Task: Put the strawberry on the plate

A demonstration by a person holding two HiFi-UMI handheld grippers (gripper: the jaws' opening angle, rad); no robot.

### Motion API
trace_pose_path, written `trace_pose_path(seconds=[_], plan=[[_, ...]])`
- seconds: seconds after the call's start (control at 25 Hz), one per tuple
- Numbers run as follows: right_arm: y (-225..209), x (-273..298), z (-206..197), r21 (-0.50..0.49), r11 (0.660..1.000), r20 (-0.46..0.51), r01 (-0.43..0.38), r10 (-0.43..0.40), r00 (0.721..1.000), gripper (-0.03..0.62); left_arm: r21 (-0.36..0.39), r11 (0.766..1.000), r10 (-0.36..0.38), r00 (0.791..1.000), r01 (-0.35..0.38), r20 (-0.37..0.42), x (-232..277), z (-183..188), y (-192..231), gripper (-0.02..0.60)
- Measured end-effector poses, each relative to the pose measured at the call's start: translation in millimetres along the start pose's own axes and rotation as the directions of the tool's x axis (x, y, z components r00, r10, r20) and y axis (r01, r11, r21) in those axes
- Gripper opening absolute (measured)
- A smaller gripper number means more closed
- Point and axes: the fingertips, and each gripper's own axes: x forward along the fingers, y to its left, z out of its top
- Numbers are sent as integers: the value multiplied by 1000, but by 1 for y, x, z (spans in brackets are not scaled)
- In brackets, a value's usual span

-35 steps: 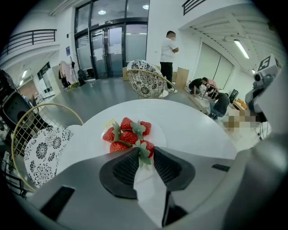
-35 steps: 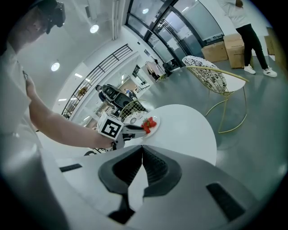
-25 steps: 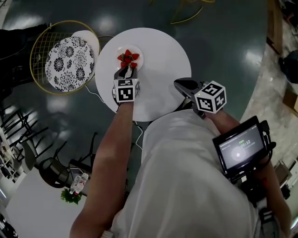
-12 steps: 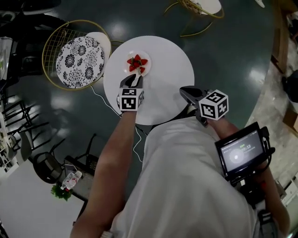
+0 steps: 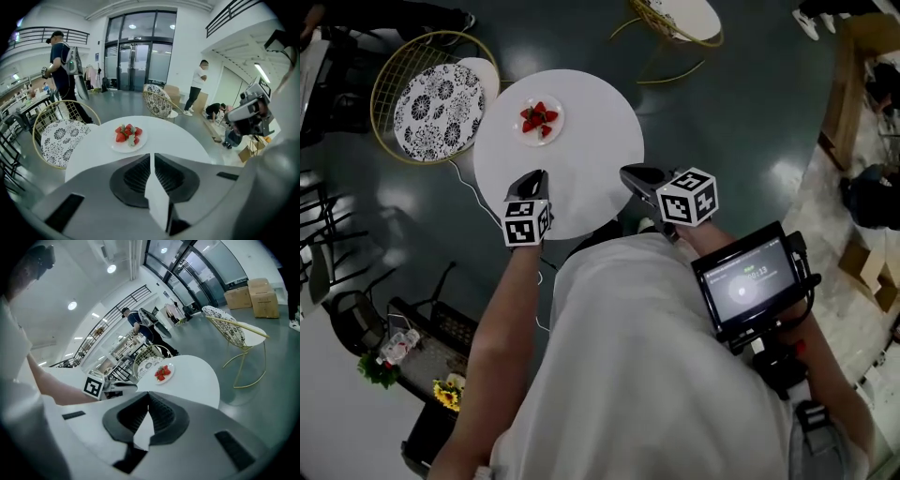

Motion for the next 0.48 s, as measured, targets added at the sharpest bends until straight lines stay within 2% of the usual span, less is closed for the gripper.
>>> trace_pose_path(seconds=[0.24,0.48], plan=[[26,-35,-5,-74,996,17,-48,49,999,8,-55,997,55,996,-51,72,-50,-10,-39,9],[30,-37,-6,-132,987,44,-88,94,995,8,-107,993,60,988,-45,141,-66,-14,-62,8]])
